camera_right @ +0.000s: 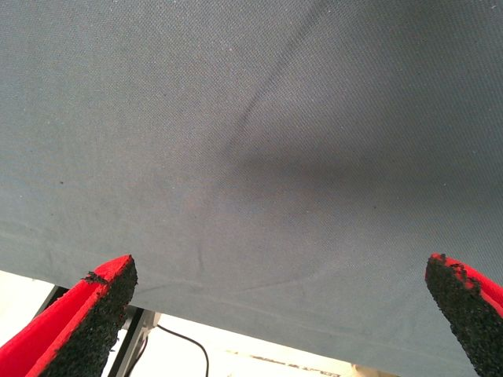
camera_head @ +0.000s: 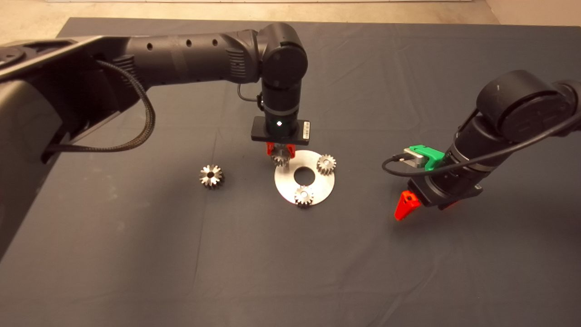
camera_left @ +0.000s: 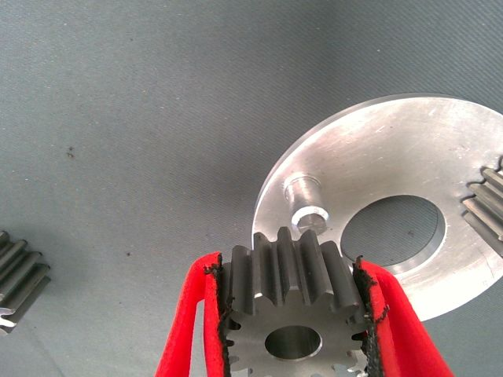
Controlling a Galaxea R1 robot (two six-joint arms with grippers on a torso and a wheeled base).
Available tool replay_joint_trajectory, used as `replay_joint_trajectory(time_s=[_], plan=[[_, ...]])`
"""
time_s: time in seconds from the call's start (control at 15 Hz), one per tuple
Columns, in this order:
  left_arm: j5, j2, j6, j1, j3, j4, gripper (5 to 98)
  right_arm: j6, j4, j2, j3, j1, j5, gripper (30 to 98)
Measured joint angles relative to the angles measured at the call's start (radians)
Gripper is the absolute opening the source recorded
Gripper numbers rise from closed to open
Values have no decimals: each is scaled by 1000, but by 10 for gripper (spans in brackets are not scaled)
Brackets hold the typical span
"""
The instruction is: Remove an incorrectly installed larger gear and replace it with the correct smaller gear
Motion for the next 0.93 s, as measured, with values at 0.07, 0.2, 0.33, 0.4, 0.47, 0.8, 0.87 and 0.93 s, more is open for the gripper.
replay_joint_trajectory(time_s=[0.07, 0.2, 0.33, 0.4, 0.47, 0.8, 0.87, 0.93], plan=[[-1, 3, 0, 0, -2, 0, 257, 0, 0, 0, 0, 0, 0, 971], [0, 4, 0, 0, -7, 0, 258, 0, 0, 0, 0, 0, 0, 971], [0, 4, 0, 0, -13, 0, 257, 0, 0, 0, 0, 0, 0, 971], [0, 4, 0, 0, -16, 0, 257, 0, 0, 0, 0, 0, 0, 971], [0, 6, 2, 1, -20, 0, 257, 0, 0, 0, 0, 0, 0, 971], [1, 18, 22, 38, -50, -3, 257, 0, 0, 1, -1, 0, 0, 971], [1, 18, 23, 38, -53, -5, 257, 0, 0, 1, -1, 0, 0, 971], [2, 18, 23, 38, -56, -6, 257, 0, 0, 0, -1, 0, 0, 971]])
